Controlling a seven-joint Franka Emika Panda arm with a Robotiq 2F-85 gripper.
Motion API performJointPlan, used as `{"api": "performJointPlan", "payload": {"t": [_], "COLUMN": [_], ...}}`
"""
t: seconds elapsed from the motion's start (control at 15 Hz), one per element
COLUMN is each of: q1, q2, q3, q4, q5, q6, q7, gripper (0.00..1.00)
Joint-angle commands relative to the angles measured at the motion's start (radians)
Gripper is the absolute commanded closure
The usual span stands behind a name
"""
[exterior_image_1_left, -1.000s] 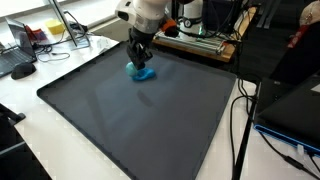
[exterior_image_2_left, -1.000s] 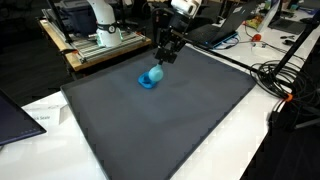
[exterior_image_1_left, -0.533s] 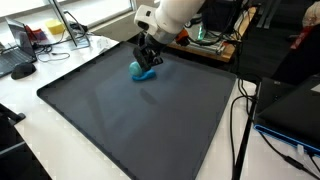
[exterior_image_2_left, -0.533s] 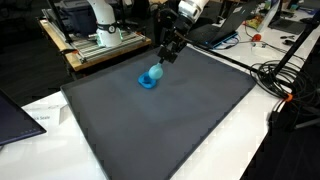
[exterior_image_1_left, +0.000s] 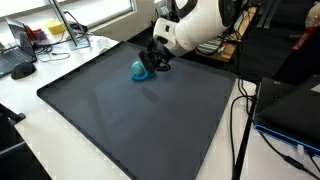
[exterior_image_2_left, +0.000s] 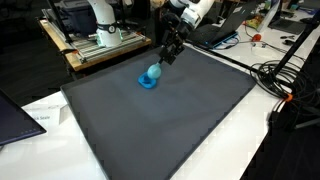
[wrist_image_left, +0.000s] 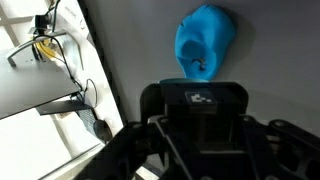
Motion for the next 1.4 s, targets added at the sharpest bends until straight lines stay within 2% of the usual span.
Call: {"api": "performJointPlan", "payload": {"t": [0.0,0.2,0.6,1.0,1.33], "q1": [0.025,0.024,-0.058,-0.152,-0.22], "q2": [0.061,0.091,0.011,-0.072,-0.096], "q3": [0.021,0.04,0.063,0.044,-0.001], "q4": [0.044,0.068,0.083,0.129,0.197], "q5": [-0.075,-0.069,0.07,0.311,0.517], "q6": [-0.079,-0.11,-0.07,-0.045,-0.055], "q7": [0.051,0.028,-0.177,-0.46,-0.675], "gripper": [0.78,0.78,0.78,0.78,0.78]}}
